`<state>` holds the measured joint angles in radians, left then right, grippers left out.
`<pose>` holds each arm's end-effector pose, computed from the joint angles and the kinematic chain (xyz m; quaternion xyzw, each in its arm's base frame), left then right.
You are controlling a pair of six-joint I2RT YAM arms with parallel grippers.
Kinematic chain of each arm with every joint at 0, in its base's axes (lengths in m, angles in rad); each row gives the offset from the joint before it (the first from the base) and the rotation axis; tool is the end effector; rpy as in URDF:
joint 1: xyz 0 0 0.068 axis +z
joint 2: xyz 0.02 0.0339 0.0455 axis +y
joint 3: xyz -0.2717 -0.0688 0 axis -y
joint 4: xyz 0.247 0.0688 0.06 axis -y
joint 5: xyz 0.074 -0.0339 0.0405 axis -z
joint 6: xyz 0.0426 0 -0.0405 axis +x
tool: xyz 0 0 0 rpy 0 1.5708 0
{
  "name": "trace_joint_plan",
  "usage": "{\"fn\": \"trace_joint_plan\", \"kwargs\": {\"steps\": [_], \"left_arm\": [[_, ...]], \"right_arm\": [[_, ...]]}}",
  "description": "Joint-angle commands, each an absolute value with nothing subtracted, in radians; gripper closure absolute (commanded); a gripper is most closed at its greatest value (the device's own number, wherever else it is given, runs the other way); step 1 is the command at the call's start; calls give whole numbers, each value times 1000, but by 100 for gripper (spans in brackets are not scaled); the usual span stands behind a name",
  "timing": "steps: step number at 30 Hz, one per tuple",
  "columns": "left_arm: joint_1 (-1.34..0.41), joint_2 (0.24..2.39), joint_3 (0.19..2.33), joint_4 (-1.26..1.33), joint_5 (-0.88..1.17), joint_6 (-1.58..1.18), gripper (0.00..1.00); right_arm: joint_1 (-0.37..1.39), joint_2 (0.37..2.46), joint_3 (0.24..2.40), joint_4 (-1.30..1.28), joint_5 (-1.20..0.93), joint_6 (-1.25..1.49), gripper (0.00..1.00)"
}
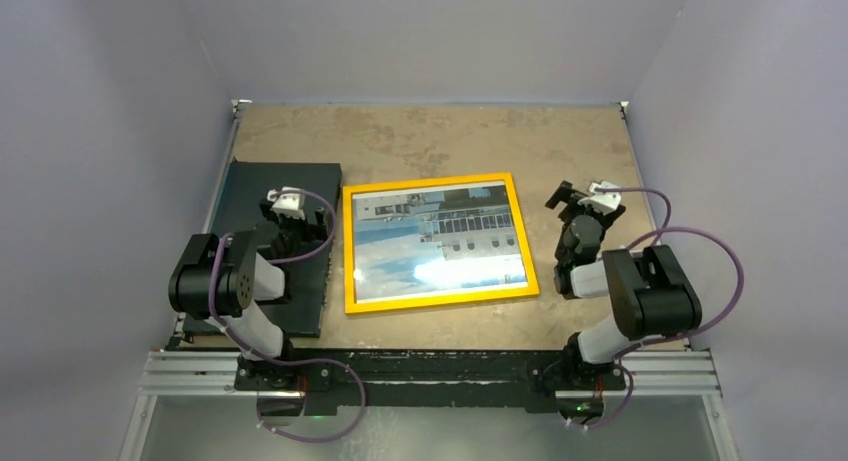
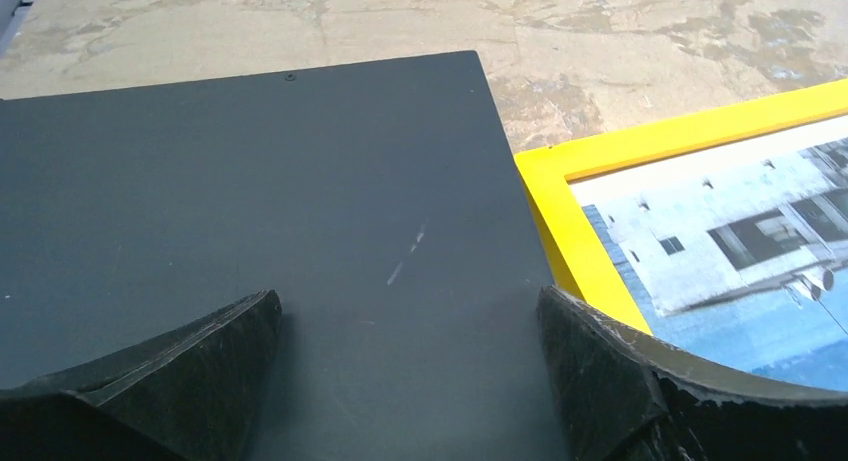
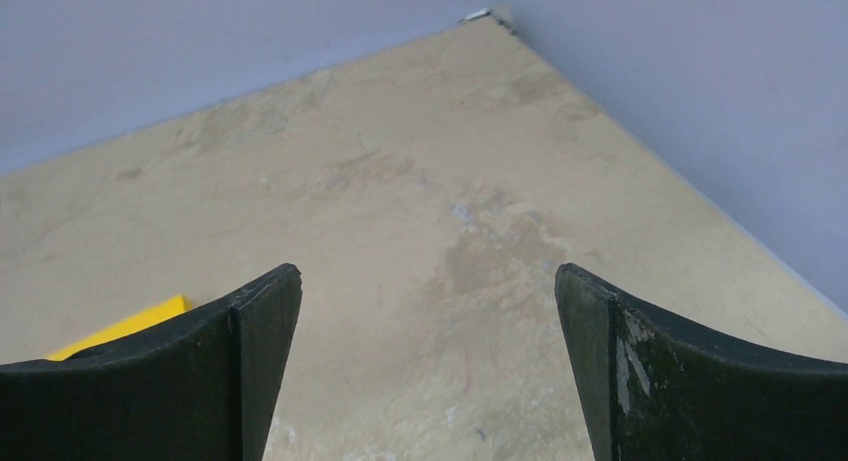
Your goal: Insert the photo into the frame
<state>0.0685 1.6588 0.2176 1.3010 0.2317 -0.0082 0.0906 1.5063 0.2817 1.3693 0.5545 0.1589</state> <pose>0.2497 0.0073 0.1308 0.0470 0.7522 -0.0676 0.6538 0.2528 0.0004 0.1885 0.2284 0.6217 -0.0871 0.7441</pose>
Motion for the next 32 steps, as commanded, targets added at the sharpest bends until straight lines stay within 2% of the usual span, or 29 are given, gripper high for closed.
{"fn": "trace_joint_plan", "kwargs": {"steps": [1,2,3,5,8,10,12,32], "left_arm": [[56,1649,261,1275,178,-23,1],[54,1651,255,1292,174,-22,1],[54,1675,244,1359,179,-37,0],[53,1653,256,1291,174,-25,0],[48,1669,250,1330,165,-31,0],[47,1653,258,1288,161,-22,0],[47,1664,254,1317,161,-27,0],[6,1654,274,1258,71,-5,0]], "right_arm": [[98,1563,274,1512,402,75,1],[93,1553,269,1497,400,99,1],[92,1590,254,1603,414,50,1],[91,1548,266,1498,396,96,1],[92,1573,253,1599,427,50,1],[92,1555,258,1534,409,57,1],[92,1576,250,1602,416,45,1],[92,1572,252,1589,416,48,1]]}}
